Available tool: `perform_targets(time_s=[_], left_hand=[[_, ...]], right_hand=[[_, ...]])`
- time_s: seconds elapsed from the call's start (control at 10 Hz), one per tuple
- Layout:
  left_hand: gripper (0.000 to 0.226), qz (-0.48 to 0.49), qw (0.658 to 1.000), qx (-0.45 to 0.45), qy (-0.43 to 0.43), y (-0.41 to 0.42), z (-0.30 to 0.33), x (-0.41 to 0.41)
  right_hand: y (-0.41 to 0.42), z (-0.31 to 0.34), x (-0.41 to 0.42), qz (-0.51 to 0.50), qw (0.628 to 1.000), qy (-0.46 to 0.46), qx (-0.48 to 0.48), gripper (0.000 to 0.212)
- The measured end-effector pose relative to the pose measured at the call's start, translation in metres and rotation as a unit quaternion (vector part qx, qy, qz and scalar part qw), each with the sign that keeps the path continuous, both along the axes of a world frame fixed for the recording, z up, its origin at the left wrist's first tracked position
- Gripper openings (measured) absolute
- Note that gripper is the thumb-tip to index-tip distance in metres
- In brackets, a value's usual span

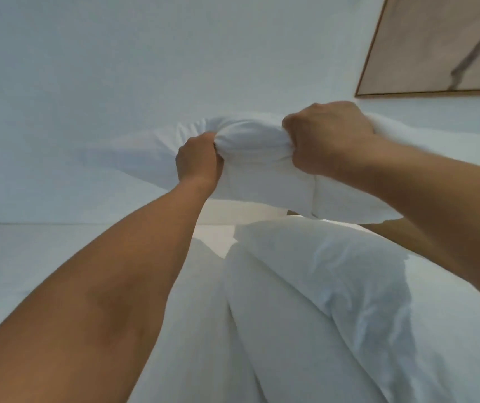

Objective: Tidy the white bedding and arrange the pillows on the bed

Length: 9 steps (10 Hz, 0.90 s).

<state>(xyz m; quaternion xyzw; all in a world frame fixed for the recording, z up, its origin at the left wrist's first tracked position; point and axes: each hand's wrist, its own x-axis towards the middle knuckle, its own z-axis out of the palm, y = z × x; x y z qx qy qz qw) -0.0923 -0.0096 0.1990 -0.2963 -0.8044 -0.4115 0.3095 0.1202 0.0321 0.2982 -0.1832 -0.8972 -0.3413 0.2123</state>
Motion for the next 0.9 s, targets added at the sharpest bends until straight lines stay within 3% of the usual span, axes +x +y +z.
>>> perform_targets(time_s=[0.1, 0.2, 0.3, 0.4, 0.6, 0.7, 0.9], left_hand=[[0.023, -0.06, 0.996, 0.037, 0.051, 0.065, 0.016, 0.071], [0.027, -0.146, 0.985, 0.055, 0.067, 0.12, -0.007, 0.141], [0.026, -0.213, 0.972, -0.091, 0.028, 0.166, -0.091, 0.194], [0.028, -0.212, 0.943, -0.257, -0.007, 0.183, -0.153, 0.223], [0.035, -0.175, 0.904, -0.39, -0.008, 0.18, -0.095, 0.208], [0.048, -0.189, 0.884, -0.421, -0.075, 0.158, -0.084, 0.212], [0.057, -0.276, 0.911, -0.298, -0.069, 0.086, -0.114, 0.236]], right_hand=[[0.029, 0.004, 0.087, -0.059, 0.997, 0.035, 0.023, 0.009], [0.058, -0.018, 0.158, -0.105, 0.992, 0.071, 0.018, 0.013], [0.081, -0.096, 0.204, -0.18, 0.981, 0.015, -0.074, 0.019], [0.097, -0.167, 0.223, -0.245, 0.945, -0.053, -0.208, 0.022], [0.115, -0.142, 0.215, -0.238, 0.919, -0.009, -0.315, 0.055], [0.113, -0.139, 0.21, -0.242, 0.917, 0.005, -0.316, 0.071], [0.063, -0.174, 0.218, -0.187, 0.952, 0.078, -0.231, 0.083]])
